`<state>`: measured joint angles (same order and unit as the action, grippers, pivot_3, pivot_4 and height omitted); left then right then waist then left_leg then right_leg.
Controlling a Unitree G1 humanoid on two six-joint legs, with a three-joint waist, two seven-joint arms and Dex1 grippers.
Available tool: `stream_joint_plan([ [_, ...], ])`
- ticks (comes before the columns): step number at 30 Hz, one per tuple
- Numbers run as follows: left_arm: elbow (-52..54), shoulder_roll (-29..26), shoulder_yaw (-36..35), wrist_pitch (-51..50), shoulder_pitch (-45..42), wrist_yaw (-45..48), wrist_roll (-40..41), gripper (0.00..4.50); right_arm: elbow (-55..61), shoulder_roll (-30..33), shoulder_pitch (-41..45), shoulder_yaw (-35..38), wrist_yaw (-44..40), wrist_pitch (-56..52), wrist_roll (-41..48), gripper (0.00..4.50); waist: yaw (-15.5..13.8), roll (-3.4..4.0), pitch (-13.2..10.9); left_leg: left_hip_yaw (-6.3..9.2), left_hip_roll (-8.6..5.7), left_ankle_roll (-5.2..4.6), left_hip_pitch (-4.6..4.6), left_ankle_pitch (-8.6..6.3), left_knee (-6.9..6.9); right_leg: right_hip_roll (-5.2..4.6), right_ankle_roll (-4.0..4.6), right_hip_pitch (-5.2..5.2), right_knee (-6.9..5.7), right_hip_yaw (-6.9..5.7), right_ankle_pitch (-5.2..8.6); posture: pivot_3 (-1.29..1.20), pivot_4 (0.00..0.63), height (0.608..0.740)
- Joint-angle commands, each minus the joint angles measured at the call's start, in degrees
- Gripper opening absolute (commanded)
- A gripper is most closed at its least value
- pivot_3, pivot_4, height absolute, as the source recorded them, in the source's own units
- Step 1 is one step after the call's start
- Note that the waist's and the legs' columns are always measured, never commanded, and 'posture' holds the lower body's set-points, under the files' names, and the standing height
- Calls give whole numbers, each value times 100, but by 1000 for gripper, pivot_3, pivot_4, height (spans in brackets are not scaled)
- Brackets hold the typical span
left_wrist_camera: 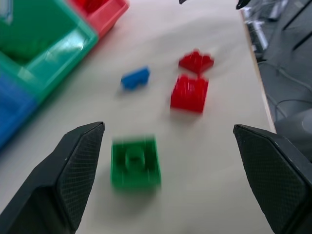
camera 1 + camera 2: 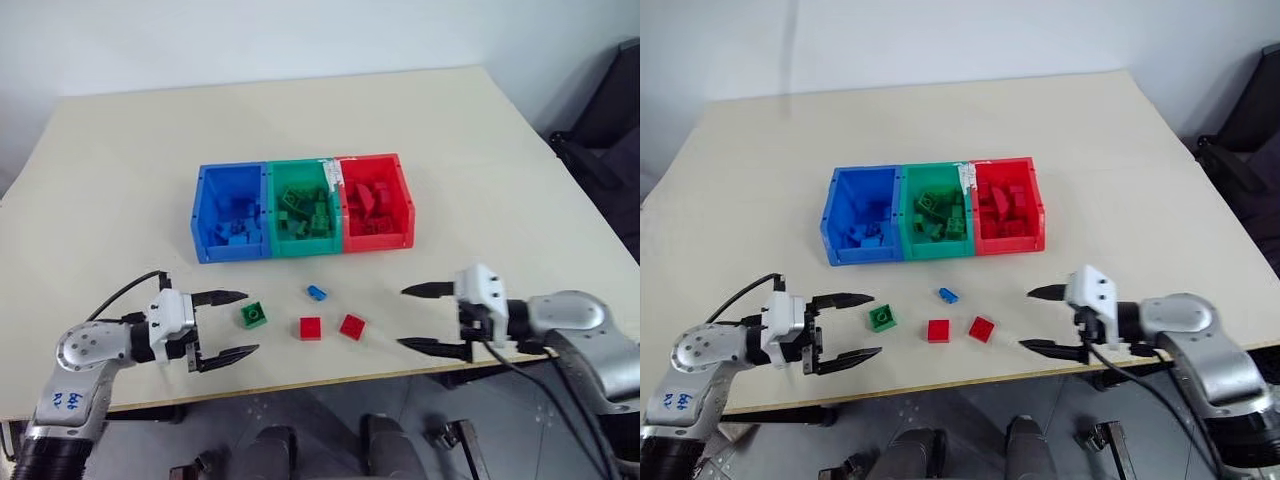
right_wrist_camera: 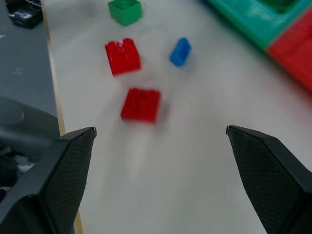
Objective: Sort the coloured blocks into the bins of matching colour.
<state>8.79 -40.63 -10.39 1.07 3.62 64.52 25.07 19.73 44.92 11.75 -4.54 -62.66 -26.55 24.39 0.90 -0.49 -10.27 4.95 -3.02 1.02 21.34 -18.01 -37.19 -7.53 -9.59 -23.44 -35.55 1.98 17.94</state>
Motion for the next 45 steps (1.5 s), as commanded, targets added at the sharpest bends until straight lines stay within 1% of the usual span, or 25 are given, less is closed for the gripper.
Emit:
stream_joint_plan([
  [1, 487, -22, -335, 2, 366, -154, 177, 4500, 362, -214, 146, -563, 424, -439, -279, 4472, -77, -1, 0, 0, -3, -1, 1, -2, -1, -2, 0, 0, 2, 0, 0, 0, 150, 740],
  [5, 909, -6, -465, -95, 796, -258, 251, 4500, 322, -546, 243, -1016, 938, -632, -694, 4472, -117, -3, 1, 6, -8, -3, 8, -6, 0, -6, 0, 0, 9, -6, 0, 0, 150, 740],
  [7, 1071, -17, -474, -151, 924, -288, 283, 4500, 220, -612, 251, -1197, 1155, -553, -1016, 4472, -107, -2, 1, 6, -9, -3, 10, -6, 0, -6, 0, 0, 10, -7, 0, 0, 150, 740],
  [10, 1205, -34, -470, -215, 1001, -334, 313, 4500, 155, -627, 236, -1307, 1283, -446, -1260, 4472, -90, -5, 3, 4, -9, -2, 8, -6, 0, -1, 0, 1, 10, -8, 0, 0, 150, 740],
  [13, 1277, -48, -442, -277, 984, -344, 325, 4500, 175, -632, 242, -1281, 1359, -527, -1296, 3894, -86, -6, 3, 4, -12, -1, 3, -6, -1, 3, 0, 5, 8, -8, 0, 0, 150, 740],
  [15, 1283, -50, -432, -312, 946, -354, 326, 4500, 200, -626, 259, -1241, 1390, -622, -1283, 3257, -90, -6, 3, 3, -12, -1, 1, -6, -1, 2, 0, 6, 6, -8, 0, 0, 150, 740],
  [20, 1248, -32, -389, -347, 850, -369, 298, 4500, 282, -520, 349, -1100, 1245, -613, -1162, 1503, -87, -6, 3, 4, -16, -2, 1, -6, 1, 2, 0, 6, 8, -8, 0, 0, 150, 740],
  [21, 1240, -25, -383, -348, 839, -373, 291, 4500, 277, -521, 391, -1053, 1240, -603, -1146, 1422, -86, -6, 3, 4, -16, -2, 1, -6, 2, 3, 0, 6, 8, -8, 0, 0, 150, 740],
  [24, 1213, 10, -374, -341, 803, -414, 278, 4500, 286, -588, 578, -784, 1156, -593, -900, 1425, -86, -7, 3, 4, -16, -2, 2, -6, 2, 3, 0, 5, 8, -9, 0, 0, 150, 740],
  [25, 1211, 30, -385, -337, 800, -441, 284, 4500, 269, -636, 704, -631, 1250, -758, -829, 1425, -86, -7, 3, 4, -16, -2, 2, -6, 2, 3, 0, 4, 8, -8, 0, 0, 150, 740],
  [27, 1242, 80, -406, -431, 811, -527, 366, 4500, 134, -583, 1025, -489, 1442, -838, -1002, 1425, -65, -6, 3, 2, -15, -2, 2, -6, 1, 3, 0, 3, 8, -7, 0, 0, 150, 740],
  [30, 1327, 168, -480, -526, 890, -696, 442, 4500, -421, -640, 1612, -171, 1444, -878, -858, 1425, -71, -6, 3, 2, -15, -1, 2, -6, 3, 7, 1, 1, 6, -8, 0, 0, 150, 740],
  [33, 1317, 303, -587, -508, 942, -910, 429, 4500, -1042, -797, 2137, -48, 1535, -777, -894, 1425, -70, -6, 3, 1, -15, -1, 2, -6, 6, 5, 1, 0, 8, -8, 1, 0, 150, 740],
  [36, 1266, 434, -711, -492, 936, -1136, 416, 4500, -1689, -986, 2531, -1, 1652, -506, -1031, 1425, -63, -6, 3, 1, -15, 0, 3, -6, 8, 6, 2, -2, 9, -9, 1, 0, 150, 740],
  [40, 1240, 491, -835, -437, 1006, -1267, 368, 4500, -2515, -1137, 2848, -12, 1782, 134, -1317, 1425, -64, -6, 3, -3, -18, 0, 5, -6, 7, 4, 1, -6, 7, -8, 1, 0, 150, 740],
  [43, 1250, 517, -884, -414, 1051, -1324, 359, 4500, -2931, -1308, 3027, 103, 1924, 385, -1341, 1425, -62, -6, 3, -4, -18, 0, 6, -7, 7, 4, 1, -7, 7, -8, 1, 0, 150, 740],
  [45, 1255, 526, -894, -410, 1059, -1356, 352, 4500, -3116, -1353, 3113, 118, 1880, 502, -1333, 2172, -60, -6, 3, -4, -18, 0, 6, -7, 7, 5, 1, -8, 6, -8, 1, 0, 150, 740],
])
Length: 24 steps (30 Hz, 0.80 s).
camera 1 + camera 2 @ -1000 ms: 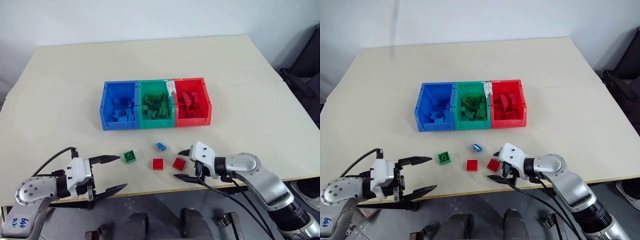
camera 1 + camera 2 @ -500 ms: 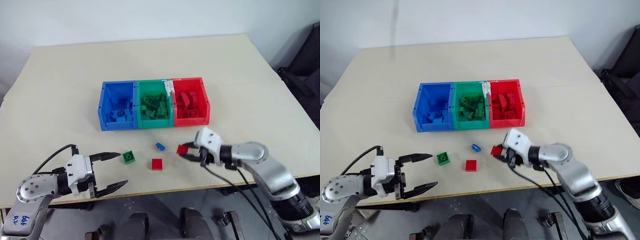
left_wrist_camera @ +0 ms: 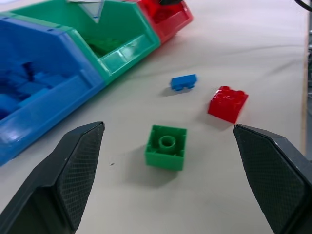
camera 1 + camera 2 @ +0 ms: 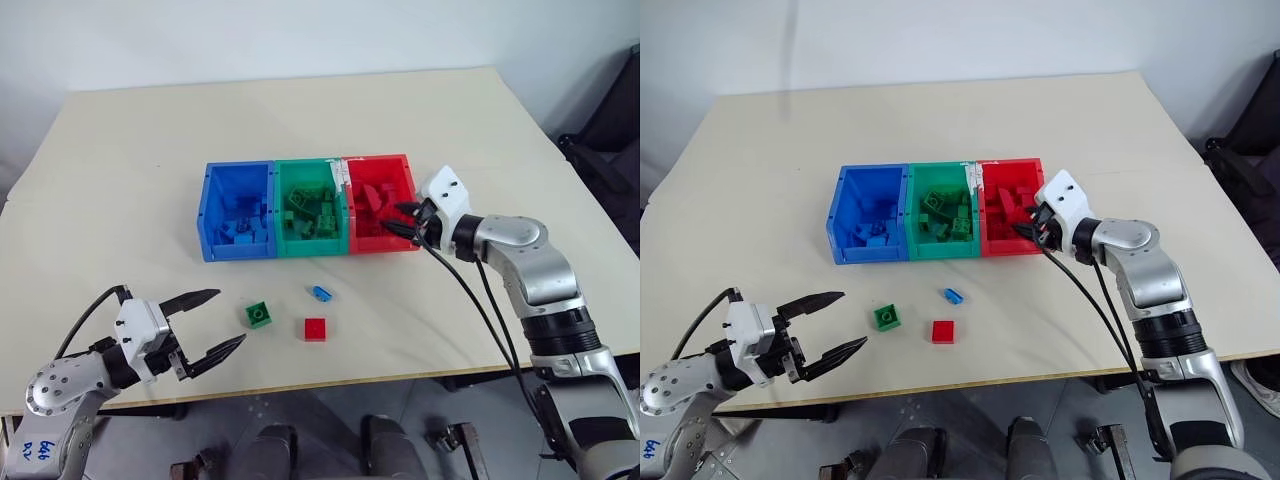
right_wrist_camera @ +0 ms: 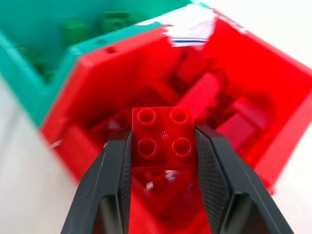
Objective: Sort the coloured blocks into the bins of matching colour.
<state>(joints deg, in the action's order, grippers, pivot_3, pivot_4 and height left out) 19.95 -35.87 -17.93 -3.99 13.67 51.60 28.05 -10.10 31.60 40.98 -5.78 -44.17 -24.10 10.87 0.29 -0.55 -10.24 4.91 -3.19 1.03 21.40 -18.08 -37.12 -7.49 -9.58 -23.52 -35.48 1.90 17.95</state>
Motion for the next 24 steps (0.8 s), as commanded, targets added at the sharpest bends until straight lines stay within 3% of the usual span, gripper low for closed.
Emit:
stream_joint_plan([
  [1, 138, 51, -137, 99, 54, -76, 52, 4500, -199, -25, 218, 237, -9, 374, 5, 2469, 2, 0, 0, 0, 0, 0, 0, 0, -1, 0, 0, 0, -1, 0, 0, 0, 150, 740],
  [4, 139, 49, -139, 113, 75, -91, 57, 4500, -138, -18, 184, 386, -136, 643, 148, 3449, -10, 0, 0, 1, 0, 0, 1, 0, -1, -1, 0, 0, -1, -1, 0, 0, 150, 740],
  [7, 107, 13, -146, 104, 85, -53, 81, 4500, 581, 219, -549, 815, -1137, 1320, 838, 4458, -35, 0, 0, 5, 1, -1, 4, -1, 0, -1, 0, 0, 1, -6, 0, 0, 150, 740],
  [11, -81, -45, -87, 169, -113, 25, 35, 4500, 938, 567, -1426, 1385, -2063, 1721, 1497, 4458, -22, 0, 0, 2, 2, -11, 7, -13, -1, -5, -1, 6, 2, -10, -1, 0, 150, 740],
  [16, -520, -132, 50, 572, -401, 359, -155, 4500, 809, 1340, -2397, 1759, -2944, 1956, 1629, 4458, -25, 0, 0, -10, -8, -15, 5, -15, -5, -6, -2, 10, 18, -12, -1, 0, 150, 740],
  [24, -823, -373, 89, 378, -560, 842, 8, 4500, 831, 1385, -2551, 1583, -3142, 2082, 1592, 4458, 84, 0, 0, -37, 18, -6, -15, -16, -6, 6, -1, 8, 2, -1, -1, 0, 150, 740],
])
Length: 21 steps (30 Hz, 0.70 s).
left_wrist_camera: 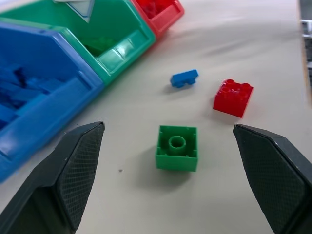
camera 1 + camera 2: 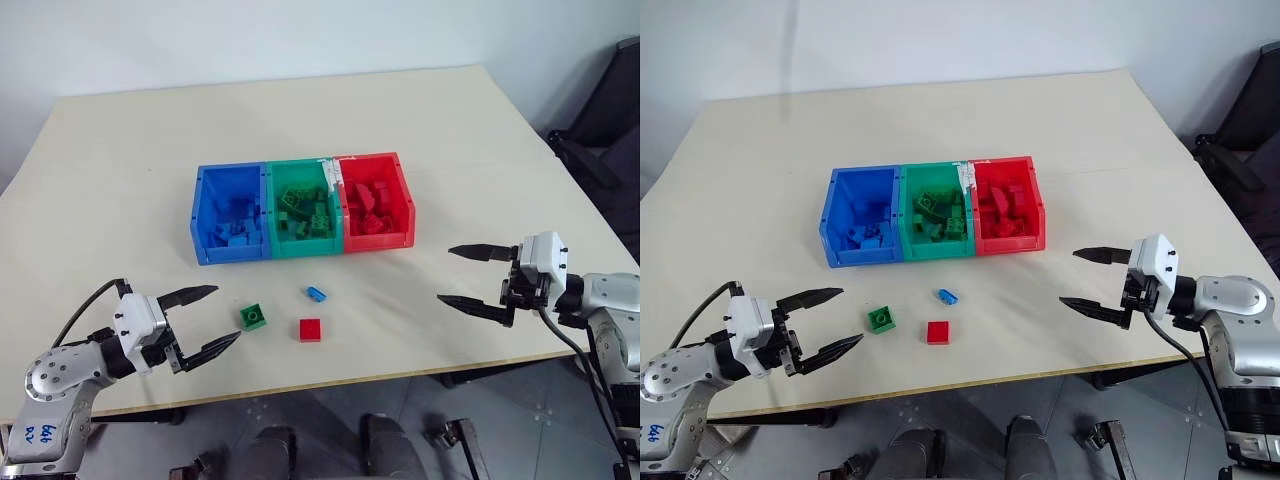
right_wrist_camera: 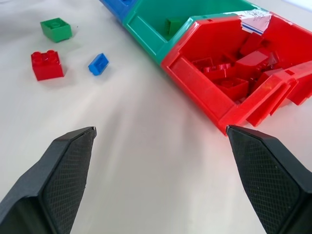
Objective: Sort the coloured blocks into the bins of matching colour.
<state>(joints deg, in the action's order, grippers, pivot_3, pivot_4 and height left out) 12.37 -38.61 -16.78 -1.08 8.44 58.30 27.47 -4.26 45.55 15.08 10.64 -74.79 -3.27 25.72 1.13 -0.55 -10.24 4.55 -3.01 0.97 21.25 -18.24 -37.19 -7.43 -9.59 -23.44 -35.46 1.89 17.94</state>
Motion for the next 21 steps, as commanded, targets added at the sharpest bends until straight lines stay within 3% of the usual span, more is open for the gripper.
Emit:
stream_joint_plan([
  [1, -103, -116, -20, 152, -25, 242, 27, 4500, 294, -10, 52, -134, -166, -36, 144, 4458, 0, 0, 0, 0, 14, 0, 0, 0, -1, -2, 0, 1, 0, 0, 0, 0, 150, 740],
  [9, 136, -380, 616, -184, -469, 300, -367, 4500, 912, 128, -379, 3, -422, -113, 461, 4458, -106, 0, 0, 2, 15, -1, 2, -1, -1, -4, 0, 0, 3, 0, 0, 0, 150, 740],
  [14, 941, -293, 1493, -1392, -1335, -343, -616, 4500, 1377, 106, -1083, 327, -366, 26, 606, 4458, -251, -1, 0, 9, 6, -2, 6, -2, -15, -8, -4, 5, 0, -2, -2, 0, 150, 740],
  [21, 1435, -440, 2738, -2814, -2412, -624, -1288, 4500, 1884, 158, -1861, 632, -186, -142, 722, 4458, -224, -1, 0, 0, -14, -2, 3, -2, -9, 2, -5, 0, -6, 5, -2, 0, 150, 740],
])
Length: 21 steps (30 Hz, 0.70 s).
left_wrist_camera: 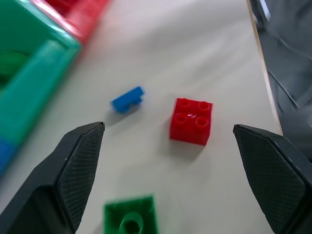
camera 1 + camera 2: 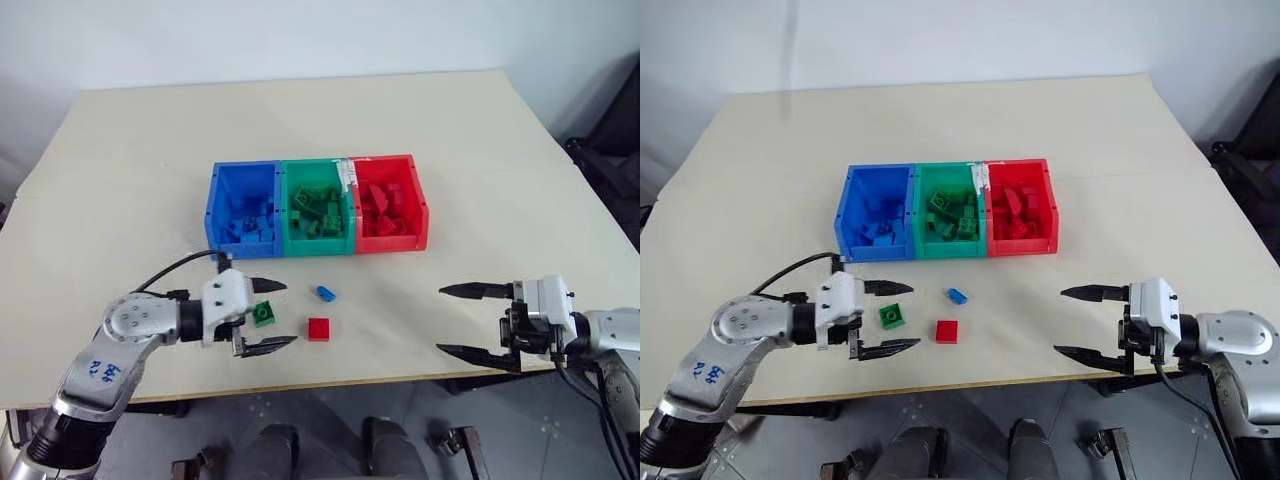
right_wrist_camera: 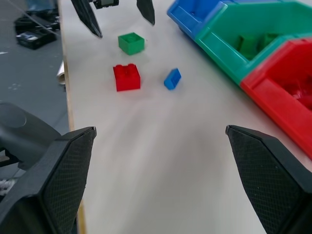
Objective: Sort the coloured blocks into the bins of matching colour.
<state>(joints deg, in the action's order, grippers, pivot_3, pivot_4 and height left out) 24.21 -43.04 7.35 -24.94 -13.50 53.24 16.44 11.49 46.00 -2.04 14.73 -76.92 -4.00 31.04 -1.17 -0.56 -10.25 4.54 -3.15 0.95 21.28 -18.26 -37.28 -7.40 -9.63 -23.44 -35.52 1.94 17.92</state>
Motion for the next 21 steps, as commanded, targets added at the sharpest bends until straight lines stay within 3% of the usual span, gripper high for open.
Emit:
stream_joint_plan([
  [1, 271, 56, 504, -727, -353, -167, -205, 4500, 372, 129, -235, 260, 31, -105, 217, 4458, 1, 0, 0, -2, 0, 0, 0, 0, -1, 0, 0, 0, 0, 1, 0, 0, 150, 740],
  [6, 52, 296, 1242, -1028, -750, -329, -671, 4500, 740, 131, -472, 303, 156, -271, 300, 4458, -15, -5, -3, 0, -5, -1, 1, 0, -9, -2, 0, 4, -2, 2, 0, 0, 150, 740],
  [12, 85, 523, 1607, -1434, -887, -513, -868, 4500, 1062, 83, -486, 208, 415, -447, 301, 4458, -25, -6, -4, 0, -5, 0, 2, 0, -11, -2, -1, 3, -2, 2, 0, 0, 150, 740],
  [15, 67, 549, 1649, -1418, -911, -565, -971, 3923, 1125, 71, -458, 170, 498, -495, 304, 4500, -26, -6, -4, 1, -5, 0, 1, 0, -12, -2, -1, 4, -2, 1, 0, 0, 150, 740],
  [21, 65, 452, 1559, -1325, -856, -506, -1046, 2070, 1035, 53, -296, 66, 540, -454, 242, 4500, -24, -6, -4, 1, -5, 0, 1, 0, -12, -1, -1, 4, -3, 1, 0, 0, 150, 740],
])
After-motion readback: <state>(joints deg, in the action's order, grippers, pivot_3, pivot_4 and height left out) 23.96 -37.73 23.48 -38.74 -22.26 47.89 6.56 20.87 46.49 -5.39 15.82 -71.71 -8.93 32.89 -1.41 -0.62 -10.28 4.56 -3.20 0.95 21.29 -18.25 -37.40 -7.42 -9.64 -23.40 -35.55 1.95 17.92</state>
